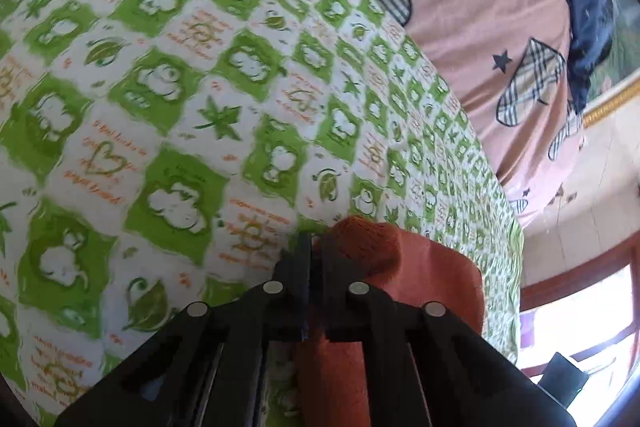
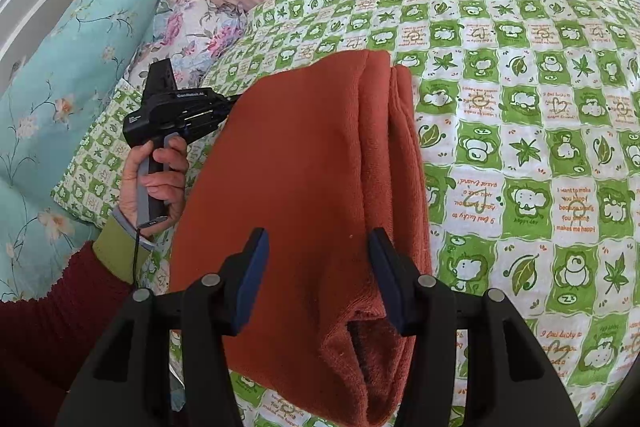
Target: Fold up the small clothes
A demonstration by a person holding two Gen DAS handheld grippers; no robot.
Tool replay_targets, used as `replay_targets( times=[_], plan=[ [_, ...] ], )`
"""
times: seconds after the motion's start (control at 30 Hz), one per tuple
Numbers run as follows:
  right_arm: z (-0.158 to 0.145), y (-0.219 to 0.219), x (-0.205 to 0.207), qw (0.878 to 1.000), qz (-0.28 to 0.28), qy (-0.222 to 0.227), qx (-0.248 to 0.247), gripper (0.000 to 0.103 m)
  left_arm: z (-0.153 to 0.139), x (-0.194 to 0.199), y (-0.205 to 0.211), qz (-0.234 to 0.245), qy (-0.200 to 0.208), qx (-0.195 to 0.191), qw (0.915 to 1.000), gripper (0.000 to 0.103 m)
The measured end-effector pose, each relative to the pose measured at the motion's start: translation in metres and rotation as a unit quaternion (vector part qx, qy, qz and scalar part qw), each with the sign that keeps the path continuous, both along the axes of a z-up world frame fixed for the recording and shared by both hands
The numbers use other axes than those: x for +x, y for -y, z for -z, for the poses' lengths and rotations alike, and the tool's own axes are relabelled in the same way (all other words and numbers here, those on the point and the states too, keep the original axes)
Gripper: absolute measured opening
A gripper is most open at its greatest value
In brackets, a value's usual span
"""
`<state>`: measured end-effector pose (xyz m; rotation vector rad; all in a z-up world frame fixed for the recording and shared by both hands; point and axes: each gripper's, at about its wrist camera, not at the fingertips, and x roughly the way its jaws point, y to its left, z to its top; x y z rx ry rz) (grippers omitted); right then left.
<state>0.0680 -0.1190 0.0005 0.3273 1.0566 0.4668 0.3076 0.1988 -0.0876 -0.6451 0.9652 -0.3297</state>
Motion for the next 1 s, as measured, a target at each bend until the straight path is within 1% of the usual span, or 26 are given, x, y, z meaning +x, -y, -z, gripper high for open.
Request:
replay_targets(
  times=[0.1, 0.27, 0.33, 0.43, 0.5, 0.6, 0.67, 0.73, 0.8, 0.83, 0.9, 0.93, 0.97, 1.0],
  plan=[
    [-0.003, 0.003, 0.0, 1.0, 0.005, 0.005, 0.001, 0.053, -0.012, 0.003, 0.008, -0.001, 0.02, 0.029, 0.9994, 0.001],
    [-0.004, 0.014, 0.0, 1.0, 0.02, 0.009, 0.003, 0.053, -0.041, 0.011, -0.001, -0.033, 0.052, 0.056, 0.9965, 0.0],
    [-0.003, 0.015, 0.0, 1.0, 0.022, 0.007, 0.004, 0.053, -0.045, 0.013, -0.002, -0.038, 0.053, 0.065, 0.9958, 0.0],
    [-0.003, 0.017, -0.001, 1.0, 0.025, 0.007, 0.004, 0.053, -0.044, 0.006, 0.001, -0.054, 0.047, 0.099, 0.9925, 0.002],
    [-0.003, 0.015, -0.001, 1.0, 0.024, 0.008, -0.002, 0.053, -0.042, -0.002, -0.003, -0.062, 0.036, 0.096, 0.9928, 0.003],
    [-0.005, 0.013, 0.001, 1.0, 0.02, 0.019, -0.008, 0.053, -0.043, -0.03, -0.009, -0.073, 0.039, 0.069, 0.9942, 0.004],
    [-0.004, 0.013, 0.004, 0.999, 0.024, 0.024, -0.013, 0.053, -0.043, -0.054, -0.006, -0.066, 0.043, 0.068, 0.9945, 0.008],
    [0.0, 0.013, 0.008, 0.999, 0.026, 0.024, -0.017, 0.053, -0.041, -0.082, 0.003, -0.054, 0.041, 0.071, 0.9952, 0.017],
    [0.009, 0.011, 0.014, 1.0, 0.019, 0.014, -0.02, 0.053, -0.037, -0.113, 0.015, -0.036, 0.039, 0.075, 0.9958, 0.021],
    [0.015, 0.009, 0.016, 0.999, 0.018, 0.007, -0.026, 0.05, -0.036, -0.124, 0.019, -0.029, 0.038, 0.078, 0.9958, 0.023],
    [0.025, 0.008, 0.02, 0.999, 0.017, -0.007, -0.033, 0.026, -0.032, -0.146, 0.03, -0.014, 0.035, 0.079, 0.9962, 0.025],
    [0.023, 0.01, 0.021, 1.0, 0.018, -0.009, -0.024, 0.012, -0.03, -0.158, 0.037, -0.002, 0.032, 0.08, 0.9963, 0.026],
    [0.013, 0.014, 0.02, 1.0, 0.017, 0.003, -0.002, 0.012, -0.029, -0.164, 0.042, 0.003, 0.029, 0.082, 0.9962, 0.027],
    [-0.003, 0.016, 0.017, 0.999, 0.018, 0.027, 0.015, 0.012, -0.028, -0.171, 0.047, 0.01, 0.028, 0.085, 0.996, 0.029]
  ],
)
